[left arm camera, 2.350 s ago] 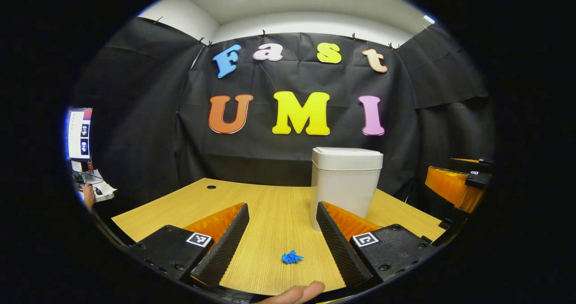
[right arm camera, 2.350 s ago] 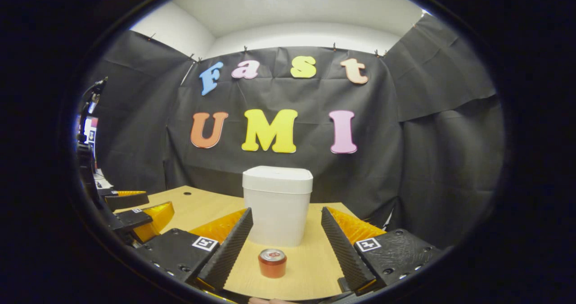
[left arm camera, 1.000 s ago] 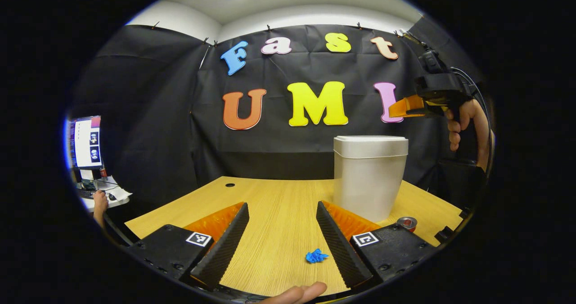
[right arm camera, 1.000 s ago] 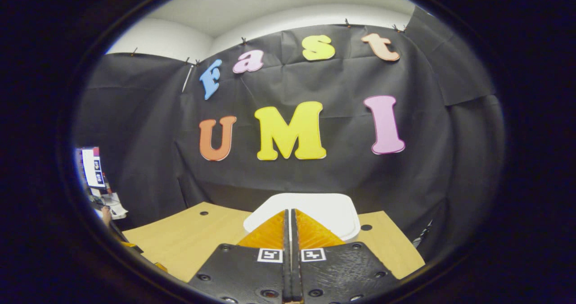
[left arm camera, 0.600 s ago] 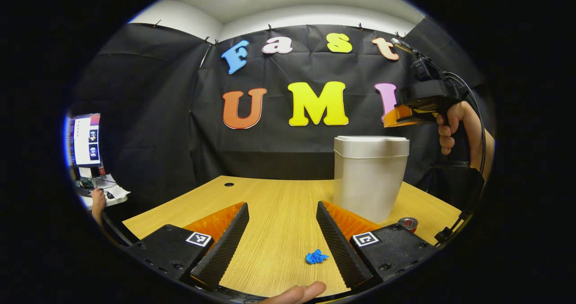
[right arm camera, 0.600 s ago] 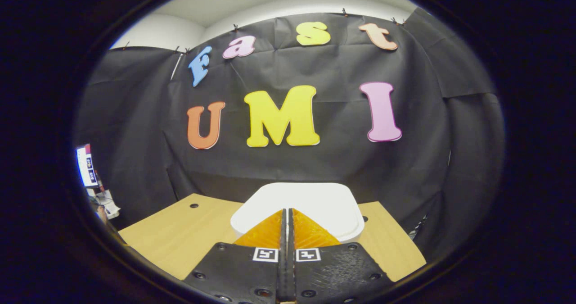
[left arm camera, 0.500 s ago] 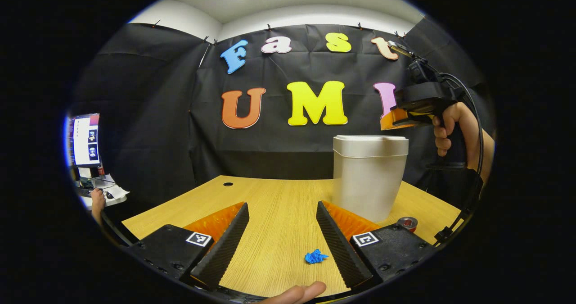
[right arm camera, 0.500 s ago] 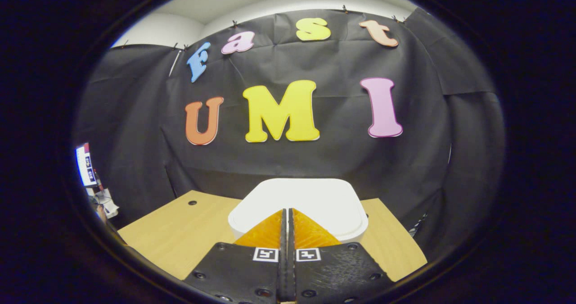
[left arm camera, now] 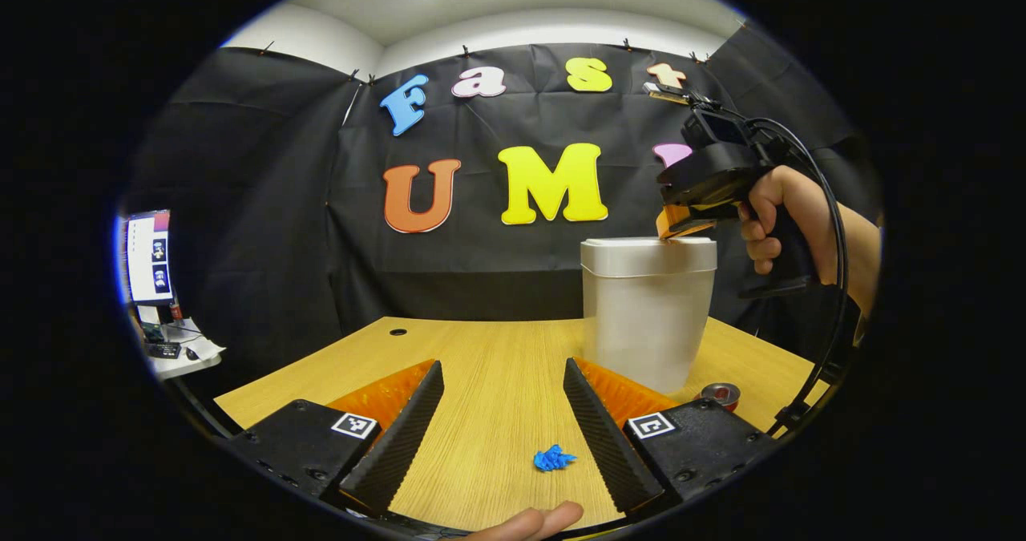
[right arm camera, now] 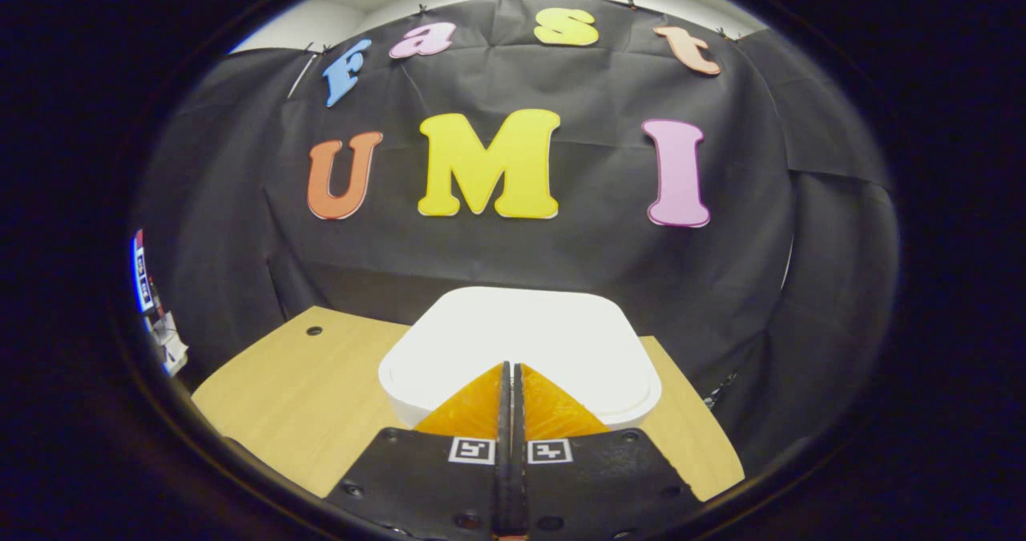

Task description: Press the lid of the desktop garbage bin to open it, pick up the crumpled paper on the desktop and throw it into the bin, then pick up the pop can on the desktop and drop it into the bin, and finally close the garbage bin lid.

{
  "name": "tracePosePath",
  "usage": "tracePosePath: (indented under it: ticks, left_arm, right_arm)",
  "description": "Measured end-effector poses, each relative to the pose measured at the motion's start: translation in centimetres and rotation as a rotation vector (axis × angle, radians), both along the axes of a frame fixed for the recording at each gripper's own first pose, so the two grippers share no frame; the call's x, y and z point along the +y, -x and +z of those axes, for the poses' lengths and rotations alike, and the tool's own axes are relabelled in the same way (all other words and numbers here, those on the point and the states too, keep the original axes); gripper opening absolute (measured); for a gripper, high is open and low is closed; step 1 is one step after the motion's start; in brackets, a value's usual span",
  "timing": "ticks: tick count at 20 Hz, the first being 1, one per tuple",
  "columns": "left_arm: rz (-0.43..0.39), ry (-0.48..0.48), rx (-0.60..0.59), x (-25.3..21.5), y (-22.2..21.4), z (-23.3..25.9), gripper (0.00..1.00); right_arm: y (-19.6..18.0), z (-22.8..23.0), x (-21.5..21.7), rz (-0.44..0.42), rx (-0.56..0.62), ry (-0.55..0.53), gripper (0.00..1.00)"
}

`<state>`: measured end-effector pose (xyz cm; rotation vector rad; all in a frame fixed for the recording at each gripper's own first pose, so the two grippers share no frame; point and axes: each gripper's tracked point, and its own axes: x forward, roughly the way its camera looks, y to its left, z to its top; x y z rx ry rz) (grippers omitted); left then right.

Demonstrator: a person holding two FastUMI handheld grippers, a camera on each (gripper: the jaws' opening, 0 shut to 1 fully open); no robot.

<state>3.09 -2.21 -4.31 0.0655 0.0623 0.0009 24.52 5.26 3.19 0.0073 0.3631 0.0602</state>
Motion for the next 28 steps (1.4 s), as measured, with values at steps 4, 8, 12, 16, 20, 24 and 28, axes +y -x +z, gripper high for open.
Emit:
tracePosePath:
  ticks: [4, 8, 12, 16, 20, 24, 28]
  left_arm:
    - [-0.011, 0.002, 0.019, -0.4, -0.2, -0.5, 0.98]
    - [-0.012, 0.011, 0.033, 0.1, -0.5, -1.1, 0.98]
    - [-0.007, 0.030, 0.040, 0.8, -0.9, -1.5, 0.98]
    - [-0.001, 0.061, 0.069, 2.1, -1.3, -2.1, 0.98]
    - [-0.063, 0.065, 0.109, 1.5, -1.6, -3.3, 0.98]
    - [-0.064, 0.061, 0.152, 2.4, -2.3, -5.2, 0.98]
    - [-0.146, 0.078, 0.244, 0.5, -3.0, -8.6, 0.98]
  right_arm:
    - [1.5, 0.2, 0.5, -0.016, 0.038, 0.026, 0.01]
    - [4.7, 1.9, 1.7, 0.014, -0.040, 0.060, 0.00]
    - [7.8, 2.3, 1.4, 0.002, -0.055, 0.005, 0.00]
    - [10.4, 2.6, -0.1, -0.056, -0.069, -0.043, 0.32]
    - [12.0, 2.5, -2.0, -0.112, -0.082, -0.007, 0.96]
    - [13.9, 1.7, -1.8, -0.102, -0.124, 0.003, 0.96]
    - [16.3, -1.1, -0.4, -0.061, -0.147, 0.048, 0.96]
